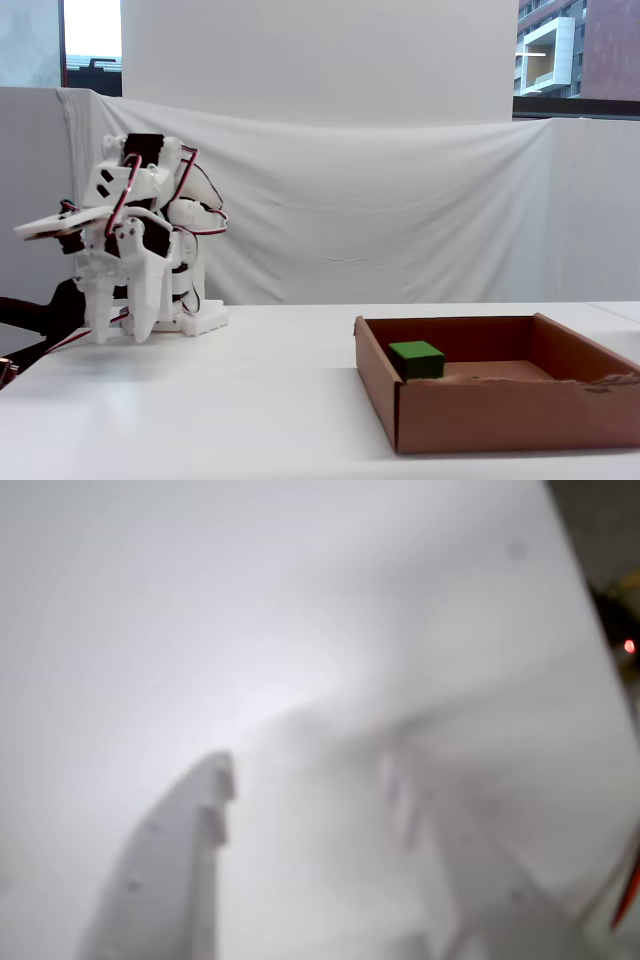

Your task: Grasp a green cube and put it in a box.

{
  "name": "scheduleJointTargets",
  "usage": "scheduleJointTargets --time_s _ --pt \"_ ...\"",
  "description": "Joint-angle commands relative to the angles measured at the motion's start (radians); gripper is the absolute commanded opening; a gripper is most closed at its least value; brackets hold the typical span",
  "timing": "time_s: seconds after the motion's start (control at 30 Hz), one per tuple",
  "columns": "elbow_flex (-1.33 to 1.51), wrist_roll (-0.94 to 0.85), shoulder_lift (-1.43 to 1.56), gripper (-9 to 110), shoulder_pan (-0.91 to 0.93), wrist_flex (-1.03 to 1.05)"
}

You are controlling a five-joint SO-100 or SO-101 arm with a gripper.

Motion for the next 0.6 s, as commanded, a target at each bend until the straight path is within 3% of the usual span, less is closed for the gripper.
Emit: scheduleJointTargets --time_s 0.0,0.57 --pt "-0.005 0.008 0.005 21 -0.009 0.005" --pt "-0.005 0.014 0.005 21 -0.009 0.003"
